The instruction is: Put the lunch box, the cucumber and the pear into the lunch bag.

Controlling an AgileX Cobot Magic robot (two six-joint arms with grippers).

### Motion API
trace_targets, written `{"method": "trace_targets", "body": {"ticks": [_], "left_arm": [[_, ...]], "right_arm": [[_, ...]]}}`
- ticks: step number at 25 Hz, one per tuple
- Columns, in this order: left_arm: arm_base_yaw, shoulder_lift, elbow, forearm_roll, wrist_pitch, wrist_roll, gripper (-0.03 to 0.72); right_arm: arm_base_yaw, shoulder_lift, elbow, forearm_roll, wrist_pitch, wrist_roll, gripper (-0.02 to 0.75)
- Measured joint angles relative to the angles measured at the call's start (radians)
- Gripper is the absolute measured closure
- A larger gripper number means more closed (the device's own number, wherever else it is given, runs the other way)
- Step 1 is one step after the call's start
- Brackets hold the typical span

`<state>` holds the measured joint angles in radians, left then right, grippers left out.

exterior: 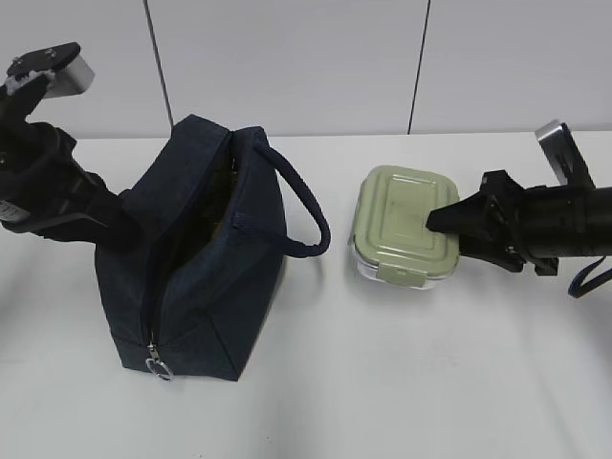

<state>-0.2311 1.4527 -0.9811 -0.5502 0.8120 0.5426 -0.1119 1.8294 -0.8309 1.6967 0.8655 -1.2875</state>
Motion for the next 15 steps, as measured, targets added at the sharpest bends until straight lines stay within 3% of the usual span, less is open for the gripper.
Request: {"method": "trace_targets", "body": {"ticks": [15], "left_arm": [[0.0,0.0,0.0,0.005,-0.002,-0.001,0.686]], "right_arm": [[0.029,-0.182,-0.093,0.0,0.143,0.094,0.396]]}}
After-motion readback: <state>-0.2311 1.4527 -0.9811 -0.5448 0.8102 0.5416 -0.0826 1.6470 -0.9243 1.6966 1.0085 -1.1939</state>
